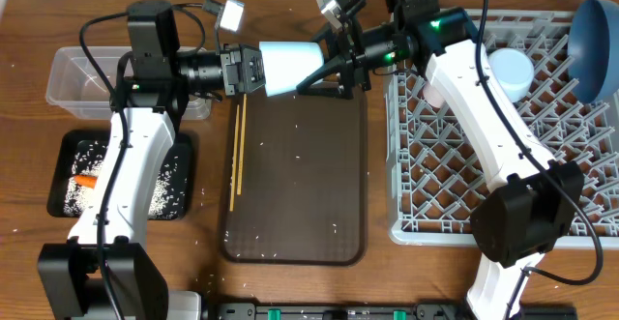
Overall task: Sort waste into correct bins and load items into the dishwasher rack
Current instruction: 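Hold the light-blue cup with the right gripper and open the left gripper, then carry the light-blue cup right over the dish rack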
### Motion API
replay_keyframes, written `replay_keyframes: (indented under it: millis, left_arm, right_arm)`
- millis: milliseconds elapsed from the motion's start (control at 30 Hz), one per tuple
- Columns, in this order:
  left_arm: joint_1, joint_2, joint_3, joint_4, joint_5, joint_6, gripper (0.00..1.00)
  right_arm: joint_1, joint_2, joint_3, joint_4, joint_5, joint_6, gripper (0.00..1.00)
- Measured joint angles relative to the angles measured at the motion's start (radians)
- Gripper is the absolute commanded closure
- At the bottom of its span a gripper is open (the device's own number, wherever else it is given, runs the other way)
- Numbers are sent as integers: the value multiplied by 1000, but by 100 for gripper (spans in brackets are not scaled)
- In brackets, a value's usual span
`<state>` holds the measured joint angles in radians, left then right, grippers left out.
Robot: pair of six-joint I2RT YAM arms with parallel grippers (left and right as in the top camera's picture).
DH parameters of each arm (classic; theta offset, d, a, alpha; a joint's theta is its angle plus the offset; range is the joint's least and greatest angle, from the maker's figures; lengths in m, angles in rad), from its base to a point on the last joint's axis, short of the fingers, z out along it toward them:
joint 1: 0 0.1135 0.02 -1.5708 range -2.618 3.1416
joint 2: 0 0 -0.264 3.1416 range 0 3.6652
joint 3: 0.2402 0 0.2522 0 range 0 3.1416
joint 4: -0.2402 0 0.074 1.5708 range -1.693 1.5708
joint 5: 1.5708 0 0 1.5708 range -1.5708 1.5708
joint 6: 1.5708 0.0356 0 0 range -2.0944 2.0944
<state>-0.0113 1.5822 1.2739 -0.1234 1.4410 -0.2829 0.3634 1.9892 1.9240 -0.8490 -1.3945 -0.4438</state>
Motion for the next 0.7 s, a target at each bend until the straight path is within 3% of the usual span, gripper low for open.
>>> replay_keyframes:
  millis: [433, 533, 700]
  left_arm:
    - [0, 0, 0, 0, -1, -6, 94]
    - [0, 0, 0, 0, -1, -6, 94]
    - [1, 0, 0, 0, 0, -5, 94]
  right_arm:
    - [0, 0, -1, 90, -20, 65, 32]
    - [-1, 0, -1, 91, -24, 77, 35]
    - [-1, 0, -1, 93, -29, 91, 48]
